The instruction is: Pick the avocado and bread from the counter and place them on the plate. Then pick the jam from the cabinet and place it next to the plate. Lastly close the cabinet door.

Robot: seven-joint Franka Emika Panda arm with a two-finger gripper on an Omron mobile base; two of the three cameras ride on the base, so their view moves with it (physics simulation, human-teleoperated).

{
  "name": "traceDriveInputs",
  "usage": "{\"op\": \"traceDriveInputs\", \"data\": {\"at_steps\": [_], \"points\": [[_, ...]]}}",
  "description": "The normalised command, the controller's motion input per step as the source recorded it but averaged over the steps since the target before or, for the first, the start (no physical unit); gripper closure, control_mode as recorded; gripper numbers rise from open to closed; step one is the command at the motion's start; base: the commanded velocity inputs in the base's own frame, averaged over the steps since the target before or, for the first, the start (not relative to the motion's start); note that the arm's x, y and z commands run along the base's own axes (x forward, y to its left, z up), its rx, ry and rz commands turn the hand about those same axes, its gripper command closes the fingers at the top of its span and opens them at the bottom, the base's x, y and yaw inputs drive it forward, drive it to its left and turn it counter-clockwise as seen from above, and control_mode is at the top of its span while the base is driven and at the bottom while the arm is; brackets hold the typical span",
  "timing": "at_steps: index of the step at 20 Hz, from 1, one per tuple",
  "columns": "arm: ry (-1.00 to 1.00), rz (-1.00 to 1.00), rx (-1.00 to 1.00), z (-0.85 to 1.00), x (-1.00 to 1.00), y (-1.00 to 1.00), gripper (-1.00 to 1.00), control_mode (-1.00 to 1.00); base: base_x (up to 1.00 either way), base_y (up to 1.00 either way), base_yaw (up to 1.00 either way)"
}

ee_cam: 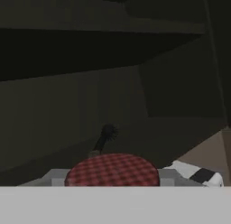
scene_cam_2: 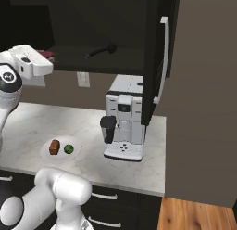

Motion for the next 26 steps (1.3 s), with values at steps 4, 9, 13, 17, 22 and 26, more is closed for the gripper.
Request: {"op": "traceDriveInputs", "data": {"at_steps": [4, 9, 13, 17, 22, 26], "points": [[0.00, -0.26, 0.10, 0.00, -1.00, 0.00, 1.00, -1.00, 0.00, 0.00, 0.00], [0.00, -0.22, 0.07, 0.00, -0.99, 0.00, 1.00, -1.00, 0.00, 0.00, 0.00], [-0.01, -0.04, 0.09, 0.00, -1.00, -0.28, 1.00, -1.00, 0.00, 0.00, 0.00], [-0.02, 0.08, 0.18, 0.00, -1.00, -0.69, 1.00, -1.00, 0.00, 0.00, 0.00], [-0.07, 0.07, 0.12, -0.11, -1.00, -0.36, 1.00, -1.00, 0.00, 0.00, 0.00], [-0.03, 0.00, 0.00, -0.41, -1.00, 0.07, 1.00, -1.00, 0.00, 0.00, 0.00]]}}
